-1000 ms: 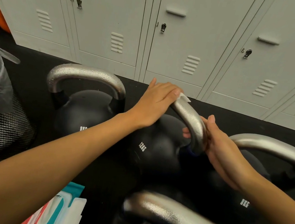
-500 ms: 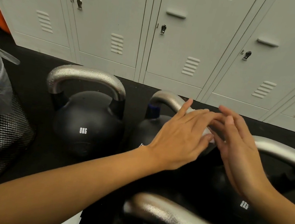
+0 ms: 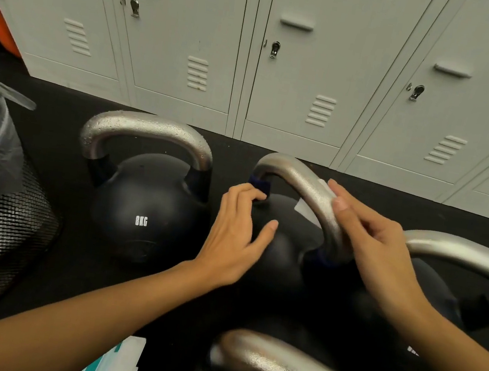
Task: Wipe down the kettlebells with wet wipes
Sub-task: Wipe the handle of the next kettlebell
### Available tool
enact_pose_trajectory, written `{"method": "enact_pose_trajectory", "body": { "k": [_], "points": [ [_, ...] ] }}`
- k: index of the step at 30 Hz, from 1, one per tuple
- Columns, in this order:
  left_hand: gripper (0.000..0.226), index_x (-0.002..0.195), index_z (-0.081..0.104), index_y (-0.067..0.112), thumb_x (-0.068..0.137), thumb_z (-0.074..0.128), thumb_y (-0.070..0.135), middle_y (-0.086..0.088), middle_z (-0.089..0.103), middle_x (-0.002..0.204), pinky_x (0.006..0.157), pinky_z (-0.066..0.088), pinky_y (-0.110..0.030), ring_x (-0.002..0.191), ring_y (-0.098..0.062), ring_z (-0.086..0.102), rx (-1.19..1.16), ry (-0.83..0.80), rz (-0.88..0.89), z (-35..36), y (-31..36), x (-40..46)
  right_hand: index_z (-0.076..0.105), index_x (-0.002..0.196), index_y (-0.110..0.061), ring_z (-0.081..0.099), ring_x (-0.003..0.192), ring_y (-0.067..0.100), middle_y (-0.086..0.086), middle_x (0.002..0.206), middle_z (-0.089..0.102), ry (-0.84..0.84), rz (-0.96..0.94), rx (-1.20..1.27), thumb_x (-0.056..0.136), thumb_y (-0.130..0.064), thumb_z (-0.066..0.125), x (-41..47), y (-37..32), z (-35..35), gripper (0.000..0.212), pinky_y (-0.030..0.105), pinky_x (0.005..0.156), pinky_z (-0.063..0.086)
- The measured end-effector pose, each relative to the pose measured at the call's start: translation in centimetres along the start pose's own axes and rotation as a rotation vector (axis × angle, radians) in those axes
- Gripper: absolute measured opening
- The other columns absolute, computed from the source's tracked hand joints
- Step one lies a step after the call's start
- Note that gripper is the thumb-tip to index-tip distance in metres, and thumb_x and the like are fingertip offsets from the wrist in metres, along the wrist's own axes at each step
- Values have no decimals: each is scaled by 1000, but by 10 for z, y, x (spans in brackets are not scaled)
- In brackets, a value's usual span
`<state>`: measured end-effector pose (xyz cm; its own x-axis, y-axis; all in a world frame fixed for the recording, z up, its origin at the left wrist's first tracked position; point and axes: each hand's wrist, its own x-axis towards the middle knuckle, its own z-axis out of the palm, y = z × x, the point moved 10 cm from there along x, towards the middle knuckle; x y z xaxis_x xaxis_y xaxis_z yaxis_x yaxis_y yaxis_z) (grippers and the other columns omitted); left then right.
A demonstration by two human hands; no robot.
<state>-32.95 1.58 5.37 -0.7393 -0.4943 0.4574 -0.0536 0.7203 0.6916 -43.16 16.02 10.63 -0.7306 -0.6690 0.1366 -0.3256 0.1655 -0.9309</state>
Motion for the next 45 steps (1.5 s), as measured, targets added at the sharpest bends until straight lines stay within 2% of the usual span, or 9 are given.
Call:
{"method": "enact_pose_trajectory", "body": {
  "k": [4, 10, 17, 23, 32, 36, 39, 41, 45],
  "points": [
    [49, 133, 38, 21, 93, 44, 48, 9, 33, 135, 104, 28, -20, 123, -3, 30, 37, -182, -3, 21, -11, -6, 66, 125, -33, 56, 109, -18, -31, 117, 65, 80, -18, 22, 97, -33, 52, -11, 0, -9, 31, -2, 83, 39],
    [46, 134, 46, 26, 95, 40, 50, 12, 40, 135, 100, 29, -22, 119, -3, 34, 152, -198, 52, 23, -11, -1, 66, 120, -30, 51, 120, -13, -15, 127, 64, 18, -180, -208, 92, -22, 64, 6, -33, 5, 29, 10, 105, 37],
    [47, 140, 42, 31, 97, 37, 49, 12, 39, 140, 98, 30, -23, 116, -4, 32, 219, -221, 101, 25, -9, 0, 68, 124, -26, 64, 104, 2, -9, 118, 71, -87, -142, -415, 97, -33, 60, 56, -49, 36, 29, 29, 96, 52],
    [48, 143, 40, 31, 98, 36, 49, 12, 38, 145, 99, 32, -23, 119, -6, 33, 243, -256, 114, 24, -8, -2, 75, 110, -21, 68, 93, -1, -10, 102, 75, -33, -197, -393, 91, -30, 68, 45, -59, 16, 22, 26, 88, 56],
    [49, 134, 53, 23, 93, 39, 47, 3, 54, 133, 90, 43, -30, 114, -15, 49, 322, -193, 97, 19, 1, 2, 70, 120, -23, 61, 111, -5, -13, 120, 68, -94, -262, -466, 88, -25, 70, 32, -55, 9, 32, 18, 98, 48],
    [48, 129, 56, 23, 91, 39, 48, 1, 55, 127, 87, 44, -34, 109, -18, 49, 317, -180, 61, 21, 3, 7, 69, 123, -25, 64, 102, -4, -13, 114, 71, -144, -159, -551, 94, -29, 64, 52, -56, 23, 29, 13, 91, 48],
    [48, 127, 57, 22, 92, 40, 50, 1, 56, 125, 84, 46, -34, 107, -17, 49, 338, -155, 65, 21, 4, 7, 73, 116, -29, 62, 68, -9, -20, 88, 73, -172, -7, -476, 98, -32, 59, 67, -45, 27, 23, 8, 62, 43],
    [49, 126, 58, 21, 92, 42, 52, 1, 57, 123, 82, 46, -34, 105, -18, 51, 359, -136, 76, 21, 5, 6, 77, 106, -31, 57, 56, -4, -19, 68, 70, -178, 67, -400, 99, -33, 56, 70, -38, 27, 22, 15, 58, 41],
    [50, 124, 60, 20, 91, 44, 54, -3, 59, 121, 78, 47, -34, 101, -21, 54, 419, -116, 117, 22, 7, 6, 77, 93, -36, 67, 69, 21, -6, 74, 75, -196, 91, -395, 99, -34, 55, 74, -44, 31, 23, 35, 68, 52]
  ]
}}
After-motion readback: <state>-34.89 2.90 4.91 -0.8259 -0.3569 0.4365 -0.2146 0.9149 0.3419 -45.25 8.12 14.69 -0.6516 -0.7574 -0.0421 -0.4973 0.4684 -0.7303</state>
